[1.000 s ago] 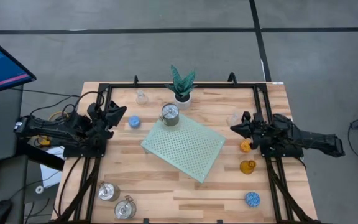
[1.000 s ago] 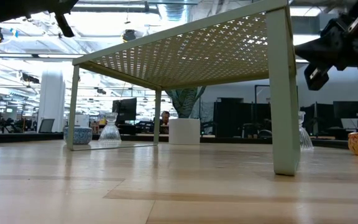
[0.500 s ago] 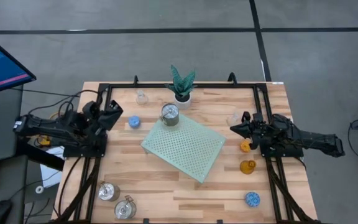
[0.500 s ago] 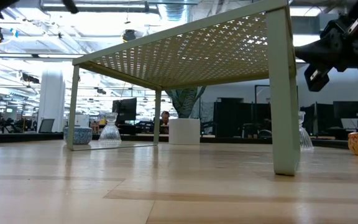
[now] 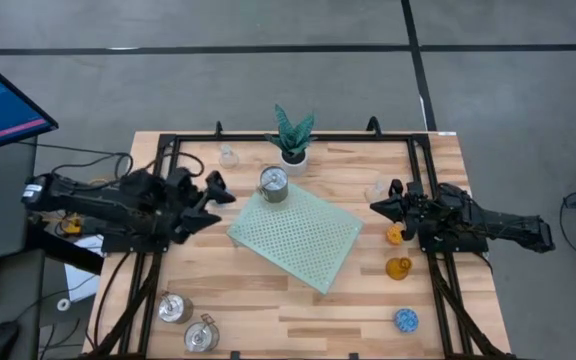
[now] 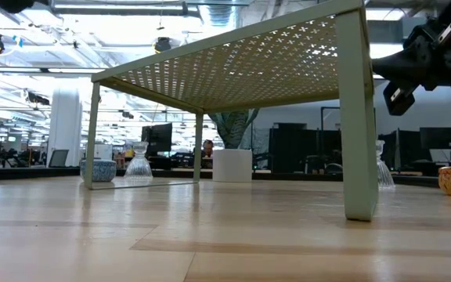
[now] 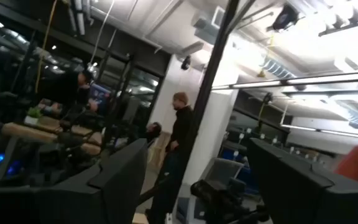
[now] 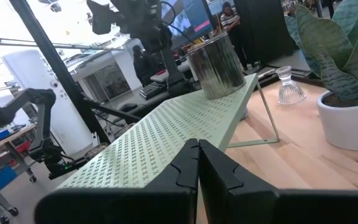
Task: Pick & Place candle stick holders
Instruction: Put the left silver scented candle on the shelf
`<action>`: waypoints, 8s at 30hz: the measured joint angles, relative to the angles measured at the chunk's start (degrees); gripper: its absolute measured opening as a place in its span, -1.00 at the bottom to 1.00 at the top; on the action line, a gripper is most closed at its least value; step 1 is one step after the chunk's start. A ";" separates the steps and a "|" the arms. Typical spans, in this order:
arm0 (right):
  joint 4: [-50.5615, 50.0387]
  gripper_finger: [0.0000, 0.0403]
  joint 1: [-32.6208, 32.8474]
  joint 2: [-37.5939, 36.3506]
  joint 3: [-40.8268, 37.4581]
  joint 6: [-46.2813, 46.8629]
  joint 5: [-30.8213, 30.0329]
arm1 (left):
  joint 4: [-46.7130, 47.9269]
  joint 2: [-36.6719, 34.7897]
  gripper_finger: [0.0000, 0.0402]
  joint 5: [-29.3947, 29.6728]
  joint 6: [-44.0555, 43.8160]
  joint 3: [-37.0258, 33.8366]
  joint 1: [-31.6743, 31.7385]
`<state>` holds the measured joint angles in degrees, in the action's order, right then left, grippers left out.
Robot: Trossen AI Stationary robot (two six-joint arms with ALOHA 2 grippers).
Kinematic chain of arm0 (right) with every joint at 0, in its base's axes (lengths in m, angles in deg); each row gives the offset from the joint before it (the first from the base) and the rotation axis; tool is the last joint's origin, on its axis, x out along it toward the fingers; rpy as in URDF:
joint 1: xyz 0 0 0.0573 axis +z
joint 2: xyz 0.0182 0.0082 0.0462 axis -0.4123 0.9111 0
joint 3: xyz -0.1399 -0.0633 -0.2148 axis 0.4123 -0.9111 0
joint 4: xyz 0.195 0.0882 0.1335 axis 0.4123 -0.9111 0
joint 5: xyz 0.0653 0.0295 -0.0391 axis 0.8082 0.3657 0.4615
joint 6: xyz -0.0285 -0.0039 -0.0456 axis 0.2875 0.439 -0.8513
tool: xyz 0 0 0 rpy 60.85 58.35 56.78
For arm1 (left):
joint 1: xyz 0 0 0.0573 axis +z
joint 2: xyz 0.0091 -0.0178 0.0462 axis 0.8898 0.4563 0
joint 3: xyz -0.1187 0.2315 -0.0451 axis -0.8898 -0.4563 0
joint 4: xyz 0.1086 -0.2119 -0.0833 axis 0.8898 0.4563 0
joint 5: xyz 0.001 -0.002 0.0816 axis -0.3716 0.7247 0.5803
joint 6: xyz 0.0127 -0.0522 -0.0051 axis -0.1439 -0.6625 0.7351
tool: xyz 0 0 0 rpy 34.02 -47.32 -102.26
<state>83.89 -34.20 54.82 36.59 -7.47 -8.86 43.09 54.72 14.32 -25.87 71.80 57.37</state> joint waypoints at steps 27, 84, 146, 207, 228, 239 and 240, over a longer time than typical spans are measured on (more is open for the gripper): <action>-0.31 -1.00 0.00 0.02 -0.04 0.11 0.01 | 8.06 -4.35 0.94 -3.21 28.45 2.85 3.26; -1.14 -1.00 0.01 0.00 -0.07 0.09 0.01 | 86.08 3.61 0.99 -3.61 13.36 27.70 -5.96; -1.15 -1.00 0.02 0.01 -0.07 0.08 0.01 | 107.40 14.94 0.99 9.03 4.28 27.70 -49.95; -1.14 -1.00 0.00 0.02 -0.09 0.08 0.01 | 105.20 30.18 0.99 6.64 -31.95 27.70 -52.70; -1.15 -1.00 0.00 0.00 -0.07 0.09 0.01 | 101.80 34.52 0.99 5.27 -32.82 27.68 -52.70; -1.16 -1.00 0.00 0.00 -0.07 0.07 0.01 | 100.99 32.76 0.99 1.96 -34.32 27.66 -54.59; -1.14 -1.00 0.00 0.00 -0.09 0.09 0.01 | 100.99 32.76 0.99 1.96 -34.44 27.66 -54.58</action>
<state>82.75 -34.20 54.82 36.50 -7.38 -8.86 144.09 87.48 16.28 -60.31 99.45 2.80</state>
